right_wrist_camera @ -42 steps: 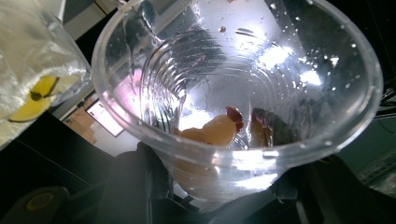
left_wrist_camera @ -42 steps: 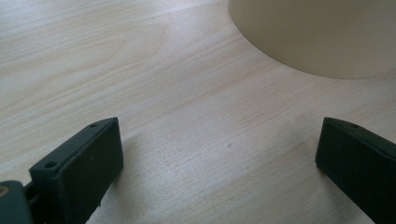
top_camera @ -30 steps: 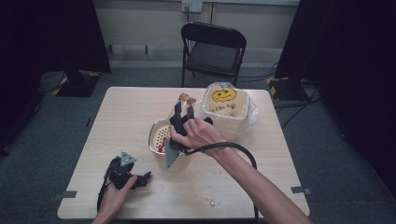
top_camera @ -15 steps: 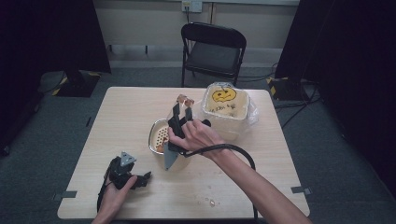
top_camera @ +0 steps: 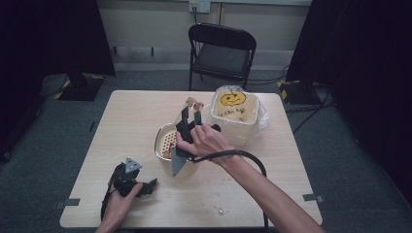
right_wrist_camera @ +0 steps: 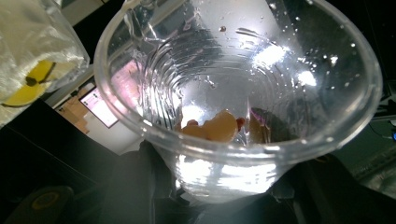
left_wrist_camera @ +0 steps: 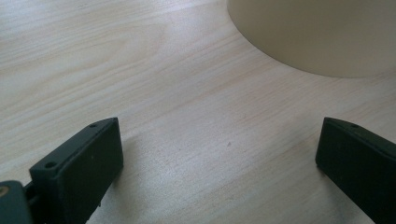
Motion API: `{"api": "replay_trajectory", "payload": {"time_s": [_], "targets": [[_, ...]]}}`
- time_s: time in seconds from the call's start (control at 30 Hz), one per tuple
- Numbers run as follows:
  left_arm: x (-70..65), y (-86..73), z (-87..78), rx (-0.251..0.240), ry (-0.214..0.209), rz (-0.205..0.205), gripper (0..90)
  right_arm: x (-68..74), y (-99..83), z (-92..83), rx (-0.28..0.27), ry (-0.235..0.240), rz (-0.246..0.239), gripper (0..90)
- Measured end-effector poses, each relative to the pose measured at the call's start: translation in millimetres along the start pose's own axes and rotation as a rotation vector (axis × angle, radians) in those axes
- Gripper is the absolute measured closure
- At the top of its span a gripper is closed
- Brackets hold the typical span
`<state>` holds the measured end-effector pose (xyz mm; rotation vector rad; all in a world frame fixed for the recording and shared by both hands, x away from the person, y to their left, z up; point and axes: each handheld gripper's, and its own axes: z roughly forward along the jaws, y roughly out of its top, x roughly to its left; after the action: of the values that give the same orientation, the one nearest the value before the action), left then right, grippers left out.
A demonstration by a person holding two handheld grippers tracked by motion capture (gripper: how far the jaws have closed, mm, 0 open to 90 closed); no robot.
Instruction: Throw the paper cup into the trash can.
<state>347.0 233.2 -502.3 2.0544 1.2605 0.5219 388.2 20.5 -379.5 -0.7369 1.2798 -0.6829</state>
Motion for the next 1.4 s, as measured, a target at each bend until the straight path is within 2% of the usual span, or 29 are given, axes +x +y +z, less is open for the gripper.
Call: {"api": "replay_trajectory", "payload": {"time_s": [0.07, 0.1, 0.17, 0.2, 0.23, 0.27, 0.33, 0.37, 0.4, 0.43, 0.47, 0.53, 0.57, 0.6, 0.63, 0.67, 0.7, 0.77, 0.83, 0.87, 0.93, 1.03, 1.07, 1.13, 1.17, 1.23, 1.27, 1.3, 1.4], "targets": [[0.1, 0.0, 0.0, 0.0, 0.0, 0.002, 0.3, 0.1, 1.7, 1.1, -0.01, -0.012, -0.039, 55.1], [0.0, 0.0, 0.0, 0.0, 0.0, 0.001, 0.3, 0.0, 1.0, 1.2, 0.002, -0.001, -0.01, 55.1], [0.1, 0.0, 0.0, 0.0, 0.0, 0.002, 0.4, -1.9, -0.1, -0.6, 0.028, -0.027, -0.004, 55.2], [0.1, 0.0, 0.0, 0.0, -0.001, 0.001, 0.3, -4.3, 0.1, -5.4, 0.01, -0.014, 0.031, 55.2], [0.0, 0.0, 0.0, 0.0, 0.0, 0.0, 0.3, -5.5, 2.0, -6.3, -0.002, -0.03, -0.012, 55.3], [0.1, 0.0, 0.0, 0.0, 0.001, 0.002, 0.3, -5.0, 3.8, -6.5, -0.001, -0.024, -0.032, 55.3], [0.2, -0.1, -0.2, 0.0, 0.002, 0.004, 0.3, -5.0, 3.5, -4.9, 0.012, -0.031, -0.018, 55.4], [0.2, -0.1, -0.2, 0.0, 0.001, 0.004, 0.3, -6.8, 2.3, -5.1, 0.024, -0.017, 0.014, 55.4], [0.2, -0.1, -0.2, 0.0, 0.002, 0.003, 0.4, -6.7, 3.5, -5.9, 0.029, -0.031, 0.004, 55.4], [0.2, -0.1, -0.2, 0.0, 0.001, 0.004, 0.3, -5.7, 5.0, -7.3, 0.021, -0.038, -0.026, 55.4], [0.2, -0.1, -0.2, 0.0, 0.001, 0.004, 0.3, -7.4, 5.3, -7.6, -0.005, -0.024, -0.017, 55.4], [0.2, -0.1, -0.2, 0.0, 0.002, 0.004, 0.3, -8.3, 4.2, -4.1, 0.038, -0.025, -0.005, 55.6], [0.2, -0.1, -0.2, 0.0, 0.001, 0.004, 0.3, -5.6, 5.5, -3.8, 0.044, -0.013, -0.017, 55.5], [0.2, -0.1, -0.2, 0.0, 0.001, 0.004, 0.3, -5.9, 5.5, -6.2, 0.028, -0.008, -0.004, 55.5], [0.3, -0.1, -0.3, 0.0, 0.001, 0.005, 0.4, -8.7, 4.8, -6.3, 0.015, -0.015, 0.004, 55.5], [0.3, -0.1, -0.2, 0.001, 0.001, 0.005, 0.3, -8.3, 4.6, -7.0, 0.027, -0.017, 0.014, 55.6], [0.4, 0.0, -0.2, 0.001, 0.0, 0.005, 0.3, -7.5, 5.0, -5.6, 0.03, -0.019, -0.012, 55.5], [0.3, -0.1, -0.3, 0.0, 0.0, 0.005, 0.3, -5.7, 5.0, -6.0, 0.028, -0.013, -0.009, 55.6], [0.3, -0.1, -0.2, 0.0, 0.0, 0.005, 0.3, -6.2, 3.2, -6.2, 0.036, -0.031, 0.009, 55.7], [0.3, -0.1, -0.2, 0.0, 0.0, 0.005, 0.3, -7.5, 3.1, -6.4, 0.029, -0.045, -0.013, 55.7], [0.3, -0.1, -0.2, 0.0, 0.0, 0.005, 0.3, -8.7, 2.1, -6.7, 0.02, -0.013, 0.035, 55.6], [0.3, -0.2, -0.2, 0.0, 0.001, 0.006, 0.3, -14.9, -4.3, -3.5, -0.043, 0.109, 0.252, 55.5], [0.3, -0.2, -0.2, 0.0, 0.001, 0.006, 0.3, -16.5, -10.1, 1.2, -0.065, 0.153, 0.37, 55.5], [0.3, -0.2, -0.2, 0.0, 0.001, 0.006, 0.3, -18.2, -20.8, 8.3, -0.11, 0.265, 0.561, 55.4], [0.4, -0.2, -0.3, 0.0, 0.001, 0.006, 0.3, -19.0, -26.7, 11.5, -0.127, 0.314, 0.63, 55.4], [0.4, -0.2, -0.2, 0.0, 0.001, 0.006, 0.3, -19.5, -46.8, 22.3, -0.2, 0.464, 0.86, 55.4], [0.4, -0.2, -0.2, -0.001, 0.001, 0.006, 0.3, -18.7, -59.7, 27.7, -0.26, 0.556, 1.016, 55.3], [0.4, -0.2, -0.3, 0.0, 0.001, 0.006, 0.3, -17.6, -67.8, 31.4, -0.302, 0.609, 1.111, 55.3], [0.3, -0.2, -0.2, 0.0, 0.0, 0.005, 0.3, -7.2, -102.1, 49.4, -0.462, 0.798, 1.471, 55.1]]}}
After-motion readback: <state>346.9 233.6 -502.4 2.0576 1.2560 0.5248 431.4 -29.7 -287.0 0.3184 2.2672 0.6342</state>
